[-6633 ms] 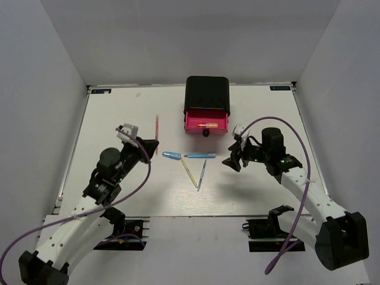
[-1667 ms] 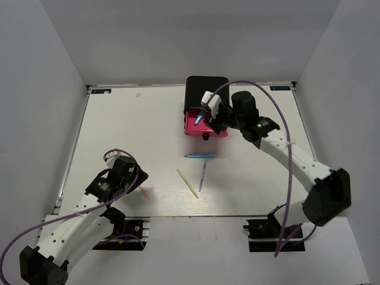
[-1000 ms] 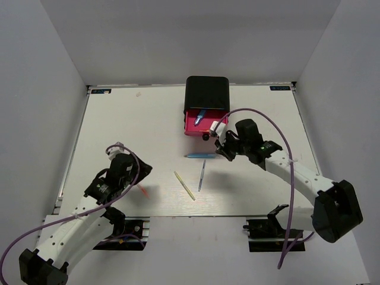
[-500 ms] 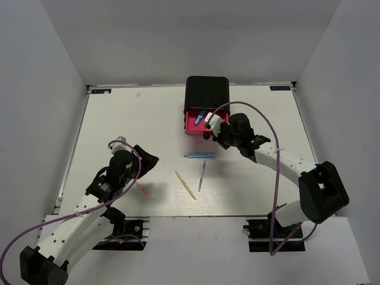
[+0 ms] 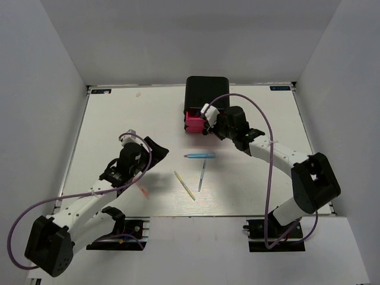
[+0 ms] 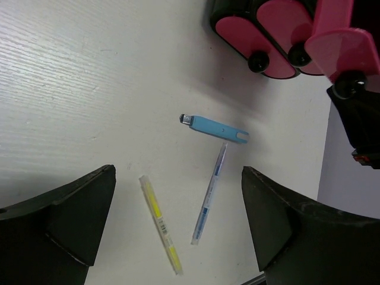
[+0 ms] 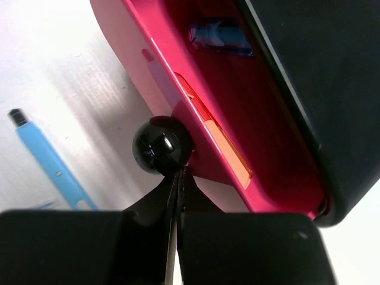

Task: Sort the stationery into containers
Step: Close the drawer in the storage box.

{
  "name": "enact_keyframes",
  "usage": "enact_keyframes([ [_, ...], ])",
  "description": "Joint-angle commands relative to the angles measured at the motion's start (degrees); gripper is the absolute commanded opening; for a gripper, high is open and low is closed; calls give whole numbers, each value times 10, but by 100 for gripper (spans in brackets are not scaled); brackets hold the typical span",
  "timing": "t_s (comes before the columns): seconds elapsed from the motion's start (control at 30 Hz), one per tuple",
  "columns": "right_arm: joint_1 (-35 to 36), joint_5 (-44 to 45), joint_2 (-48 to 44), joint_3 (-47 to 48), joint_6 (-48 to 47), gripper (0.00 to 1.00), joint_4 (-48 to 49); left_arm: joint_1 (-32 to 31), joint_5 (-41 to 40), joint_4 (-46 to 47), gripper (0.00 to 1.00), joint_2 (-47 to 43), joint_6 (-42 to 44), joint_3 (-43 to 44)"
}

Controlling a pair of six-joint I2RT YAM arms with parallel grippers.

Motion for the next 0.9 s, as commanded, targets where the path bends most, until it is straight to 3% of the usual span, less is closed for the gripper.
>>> enact_keyframes([
  [0.0,-2,26,21,40,-17,0,54,-2,14,66,97,45,5,15],
  [0.73,-2,87,66,60,-32,0,99,-7,70,261,100,236,-6,72],
  [0.87,-3,87,65,59,-33,0,95,-7,80,288,91,275,-6,94],
])
